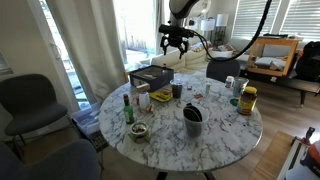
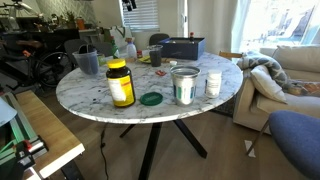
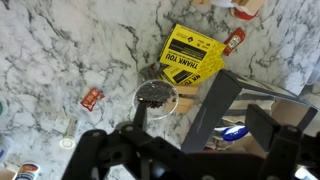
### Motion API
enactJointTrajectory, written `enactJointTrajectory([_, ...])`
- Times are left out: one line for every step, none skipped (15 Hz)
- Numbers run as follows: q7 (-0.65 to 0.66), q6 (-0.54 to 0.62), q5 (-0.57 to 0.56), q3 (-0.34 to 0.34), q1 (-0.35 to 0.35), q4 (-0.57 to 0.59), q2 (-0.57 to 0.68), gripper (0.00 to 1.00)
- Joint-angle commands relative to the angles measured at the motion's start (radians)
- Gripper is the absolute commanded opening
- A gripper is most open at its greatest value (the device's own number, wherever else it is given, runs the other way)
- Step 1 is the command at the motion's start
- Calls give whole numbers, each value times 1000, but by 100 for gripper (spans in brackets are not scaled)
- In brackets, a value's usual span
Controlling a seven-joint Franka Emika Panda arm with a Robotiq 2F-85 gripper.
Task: Move the silver cup to the left.
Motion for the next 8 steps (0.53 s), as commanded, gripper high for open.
enactJointTrajectory([-5, -4, 8, -33, 31, 4, 0, 100])
enactJointTrajectory([-5, -5, 8, -33, 31, 6, 0, 100])
enactJointTrajectory([55, 26, -2, -43, 33, 16, 18, 100])
enactJointTrajectory([76, 50, 1, -50, 35, 29, 39, 100])
enactJointTrajectory([82, 80, 19, -56, 33, 56, 74, 100])
enactJointTrajectory([68, 90, 51, -59, 28, 90, 114, 100])
enactJointTrajectory([65, 94, 70, -65, 25, 126, 158, 100])
enactJointTrajectory([56, 96, 92, -71, 23, 164, 203, 100])
